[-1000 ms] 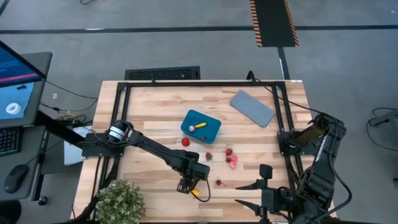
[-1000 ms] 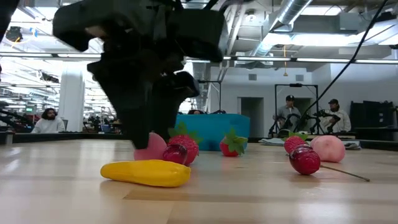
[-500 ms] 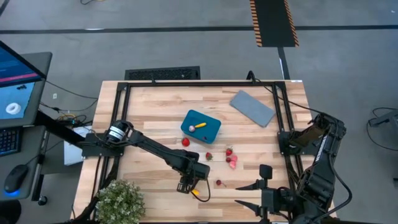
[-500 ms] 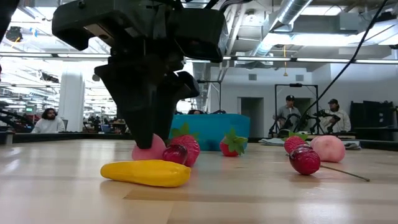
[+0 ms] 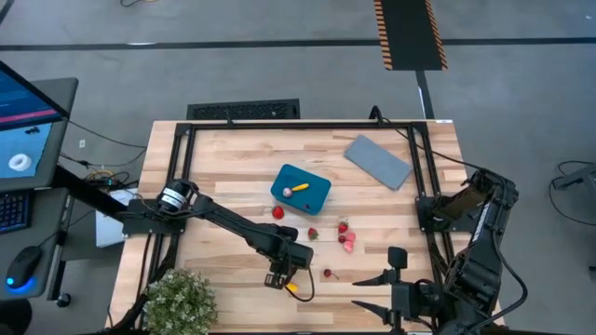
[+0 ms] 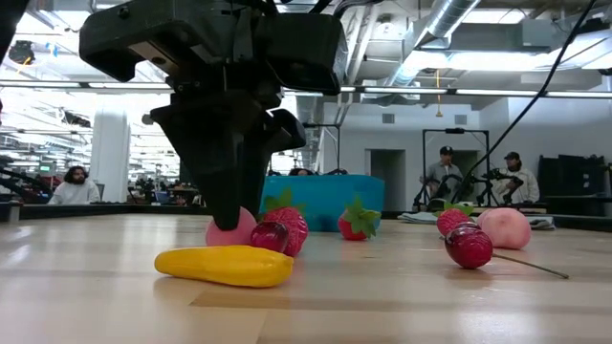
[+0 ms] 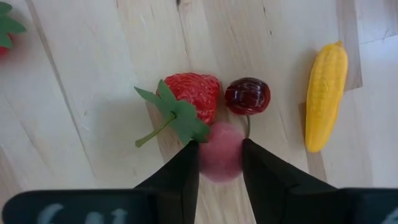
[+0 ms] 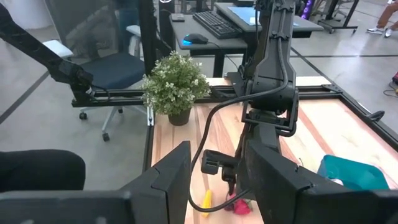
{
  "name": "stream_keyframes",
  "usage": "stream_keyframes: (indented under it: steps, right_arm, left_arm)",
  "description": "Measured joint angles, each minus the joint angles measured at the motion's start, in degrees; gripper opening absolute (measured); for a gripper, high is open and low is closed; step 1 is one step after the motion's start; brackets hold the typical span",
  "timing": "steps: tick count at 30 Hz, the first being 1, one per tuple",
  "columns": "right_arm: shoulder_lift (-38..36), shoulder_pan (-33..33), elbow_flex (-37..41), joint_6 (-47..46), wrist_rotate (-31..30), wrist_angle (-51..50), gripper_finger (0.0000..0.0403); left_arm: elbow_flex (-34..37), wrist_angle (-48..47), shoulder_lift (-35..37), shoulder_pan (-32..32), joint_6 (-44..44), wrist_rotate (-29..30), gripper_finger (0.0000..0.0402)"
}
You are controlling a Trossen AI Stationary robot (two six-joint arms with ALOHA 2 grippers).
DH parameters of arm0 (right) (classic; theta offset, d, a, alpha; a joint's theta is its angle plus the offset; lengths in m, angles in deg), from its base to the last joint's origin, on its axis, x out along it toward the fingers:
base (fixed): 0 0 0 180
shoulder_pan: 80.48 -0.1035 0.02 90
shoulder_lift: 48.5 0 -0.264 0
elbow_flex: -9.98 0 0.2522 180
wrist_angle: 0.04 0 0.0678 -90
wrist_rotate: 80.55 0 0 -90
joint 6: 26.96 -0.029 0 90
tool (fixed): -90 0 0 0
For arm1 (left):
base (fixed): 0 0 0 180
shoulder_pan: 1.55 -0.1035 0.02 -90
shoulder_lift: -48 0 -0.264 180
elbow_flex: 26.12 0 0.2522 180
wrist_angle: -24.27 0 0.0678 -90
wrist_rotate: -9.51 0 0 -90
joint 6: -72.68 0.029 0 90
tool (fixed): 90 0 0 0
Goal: Pick and placing Produce into tupperware
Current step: Put the peach into the blue bin
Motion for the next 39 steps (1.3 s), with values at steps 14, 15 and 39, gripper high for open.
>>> stream_keyframes:
  steps: [14,15,39]
  right_arm:
    - [0.0,0.0,0.0,0.1,0.0,0.0,0.0175]
    - [0.0,0.0,0.0,0.1,0.0,0.0,0.0175]
    - [0.0,0.5,0.0,0.1,0.0,-0.6,0.0175]
  left_arm:
    - [0.4,-2.5,3.0,0.0,0.0,1.5,0.0089]
    - [0.4,-2.4,3.2,0.0,0.0,1.8,0.0089]
    - [-5.2,-10.8,24.1,0.9,8.7,25.4,0.0089]
